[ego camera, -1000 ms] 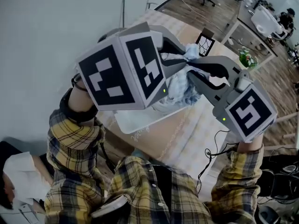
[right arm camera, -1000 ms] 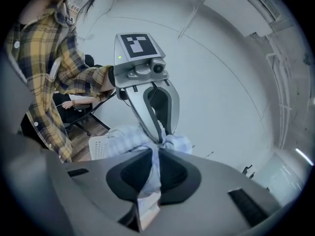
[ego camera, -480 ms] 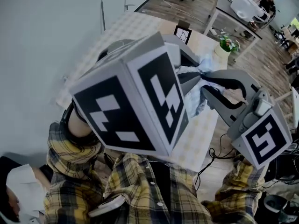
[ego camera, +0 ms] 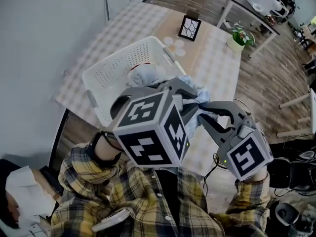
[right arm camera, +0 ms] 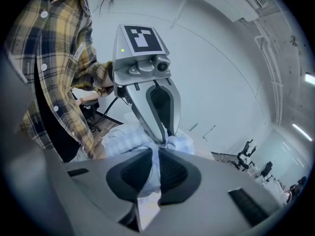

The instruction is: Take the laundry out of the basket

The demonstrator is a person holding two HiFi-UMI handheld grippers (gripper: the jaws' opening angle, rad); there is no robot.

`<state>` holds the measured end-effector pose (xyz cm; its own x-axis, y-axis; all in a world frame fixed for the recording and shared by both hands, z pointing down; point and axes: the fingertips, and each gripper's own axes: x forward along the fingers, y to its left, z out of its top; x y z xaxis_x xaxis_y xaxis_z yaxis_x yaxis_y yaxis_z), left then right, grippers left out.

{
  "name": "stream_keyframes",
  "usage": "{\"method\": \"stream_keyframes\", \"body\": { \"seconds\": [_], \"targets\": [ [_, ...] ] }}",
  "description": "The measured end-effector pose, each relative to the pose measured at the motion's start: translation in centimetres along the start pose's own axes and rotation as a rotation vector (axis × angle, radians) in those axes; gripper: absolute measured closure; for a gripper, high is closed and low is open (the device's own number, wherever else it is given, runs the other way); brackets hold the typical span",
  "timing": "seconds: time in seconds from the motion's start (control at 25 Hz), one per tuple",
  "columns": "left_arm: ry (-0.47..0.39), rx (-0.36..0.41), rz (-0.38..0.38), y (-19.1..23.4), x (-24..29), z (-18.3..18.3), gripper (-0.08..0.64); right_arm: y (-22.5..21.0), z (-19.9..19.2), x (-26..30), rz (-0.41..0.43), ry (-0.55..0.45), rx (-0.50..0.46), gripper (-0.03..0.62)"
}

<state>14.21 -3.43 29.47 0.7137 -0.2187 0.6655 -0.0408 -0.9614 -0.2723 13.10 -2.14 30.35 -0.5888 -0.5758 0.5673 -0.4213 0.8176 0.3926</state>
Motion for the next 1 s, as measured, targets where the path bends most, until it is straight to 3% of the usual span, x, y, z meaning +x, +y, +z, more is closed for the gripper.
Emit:
{"method": "stream_keyframes", "body": {
  "seconds": [0.36, 0.68, 1.0],
  "targets": [
    [0.045, -0.116, 0.02, -4.2, 6.0, -6.5, 0.499, 5.9, -7.4, 5.1, 0.094, 0.031, 0.166, 0.534],
    [0.106, -0.191, -0.001, -6.4, 11.4, -11.6, 0.499, 8.7, -13.7, 8.9, 0.125, 0.076, 0.298, 0.532],
    [0.119, -0.347, -0.034, -8.0, 15.2, -16.8, 0.477, 11.5, -18.2, 12.2, 0.173, 0.164, 0.375, 0.532]
  ]
}}
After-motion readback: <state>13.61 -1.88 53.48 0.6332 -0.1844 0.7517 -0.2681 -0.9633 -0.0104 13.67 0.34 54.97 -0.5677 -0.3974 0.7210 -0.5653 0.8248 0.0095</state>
